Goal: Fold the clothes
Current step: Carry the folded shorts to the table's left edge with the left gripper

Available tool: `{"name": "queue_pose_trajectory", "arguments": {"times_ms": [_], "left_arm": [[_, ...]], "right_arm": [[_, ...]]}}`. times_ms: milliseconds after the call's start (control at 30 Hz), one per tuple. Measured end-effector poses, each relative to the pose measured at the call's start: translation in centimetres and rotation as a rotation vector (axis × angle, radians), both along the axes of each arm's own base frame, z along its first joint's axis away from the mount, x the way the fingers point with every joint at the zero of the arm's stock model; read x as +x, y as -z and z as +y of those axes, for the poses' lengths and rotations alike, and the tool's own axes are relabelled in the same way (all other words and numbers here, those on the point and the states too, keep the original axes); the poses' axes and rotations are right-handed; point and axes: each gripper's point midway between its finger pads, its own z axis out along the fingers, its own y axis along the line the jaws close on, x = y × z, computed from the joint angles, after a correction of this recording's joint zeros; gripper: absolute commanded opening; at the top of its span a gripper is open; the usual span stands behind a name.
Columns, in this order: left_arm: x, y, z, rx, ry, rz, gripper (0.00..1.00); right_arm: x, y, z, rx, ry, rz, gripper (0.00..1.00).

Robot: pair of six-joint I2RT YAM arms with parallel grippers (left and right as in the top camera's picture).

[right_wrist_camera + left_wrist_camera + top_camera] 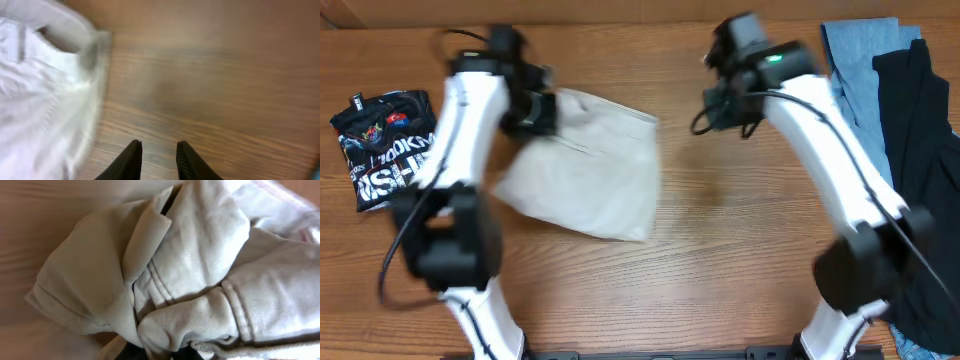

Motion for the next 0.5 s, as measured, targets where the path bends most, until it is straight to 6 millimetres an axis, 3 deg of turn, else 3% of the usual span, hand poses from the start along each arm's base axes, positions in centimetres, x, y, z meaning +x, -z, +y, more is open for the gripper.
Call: {"name": "queue_pose_trajectory", "arguments": {"times_ms": [33, 67, 167, 333, 500], "left_arm": [[-0.2, -2.1, 2.5, 0.036, -0.052, -0.044, 0.04], [-0.3, -2.7, 3.2, 0.048, -0.066, -0.057, 0.04], [-1.1, -5.4, 8.1, 0.128, -0.156, -0.117, 0.05], [-2.4, -6.2, 13.8, 0.222, -0.251, -0.118, 0.05], [-2.4, -6.6, 18.3, 0.245, -0.343, -0.162, 0.06]], "right_arm": [[-0.2, -2.3, -0.5, 0.014, 0.012, -0.048, 0.27], [-0.3, -3.2, -0.7, 0.019, 0.014, -0.066, 0.27], [-1.1, -6.0, -1.7, 0.034, 0.03, -0.118, 0.27], [-2.0, -6.1, -2.5, 0.026, 0.042, -0.096, 0.27], [-2.5, -5.7, -2.7, 0.017, 0.044, -0.067, 0.27]]}}
